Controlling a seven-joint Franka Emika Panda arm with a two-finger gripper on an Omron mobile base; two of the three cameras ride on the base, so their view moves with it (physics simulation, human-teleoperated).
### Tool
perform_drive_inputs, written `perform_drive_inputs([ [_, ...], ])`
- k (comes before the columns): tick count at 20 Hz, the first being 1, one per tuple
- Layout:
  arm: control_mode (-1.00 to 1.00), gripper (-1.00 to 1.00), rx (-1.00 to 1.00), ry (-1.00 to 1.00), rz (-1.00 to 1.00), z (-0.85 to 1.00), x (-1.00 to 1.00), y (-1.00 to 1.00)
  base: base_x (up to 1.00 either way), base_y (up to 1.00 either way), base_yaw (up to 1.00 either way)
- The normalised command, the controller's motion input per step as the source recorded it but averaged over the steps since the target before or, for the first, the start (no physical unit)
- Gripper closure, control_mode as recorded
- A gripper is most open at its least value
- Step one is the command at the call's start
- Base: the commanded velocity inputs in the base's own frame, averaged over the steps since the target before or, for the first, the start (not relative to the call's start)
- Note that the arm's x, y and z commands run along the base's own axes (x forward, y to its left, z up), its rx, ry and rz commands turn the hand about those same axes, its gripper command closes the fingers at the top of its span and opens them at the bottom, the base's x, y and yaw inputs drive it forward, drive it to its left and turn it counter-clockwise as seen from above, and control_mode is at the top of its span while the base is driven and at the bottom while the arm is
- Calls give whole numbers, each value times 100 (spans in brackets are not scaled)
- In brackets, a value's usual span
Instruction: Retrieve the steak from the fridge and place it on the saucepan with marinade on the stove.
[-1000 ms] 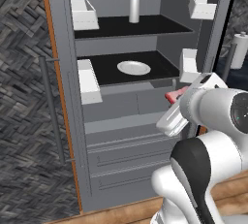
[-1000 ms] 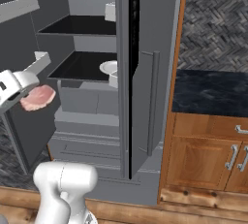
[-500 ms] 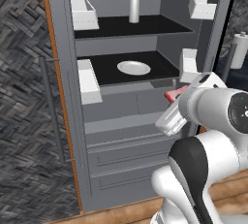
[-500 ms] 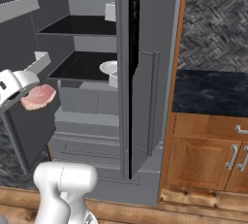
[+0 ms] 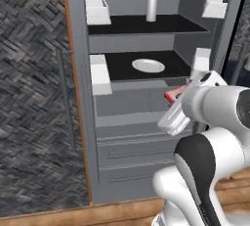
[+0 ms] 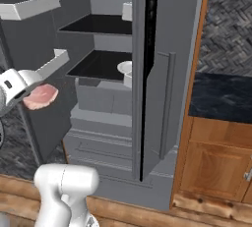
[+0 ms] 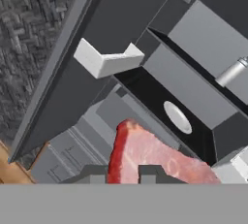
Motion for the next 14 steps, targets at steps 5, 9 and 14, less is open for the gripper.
perform_drive_inputs([
  [5, 100, 100, 0, 0, 0, 0, 0, 0, -72, -31, 49],
  [9, 100, 100, 0, 0, 0, 0, 0, 0, -78, -39, 53],
  [14, 100, 100, 0, 0, 0, 0, 0, 0, -51, -28, 56],
])
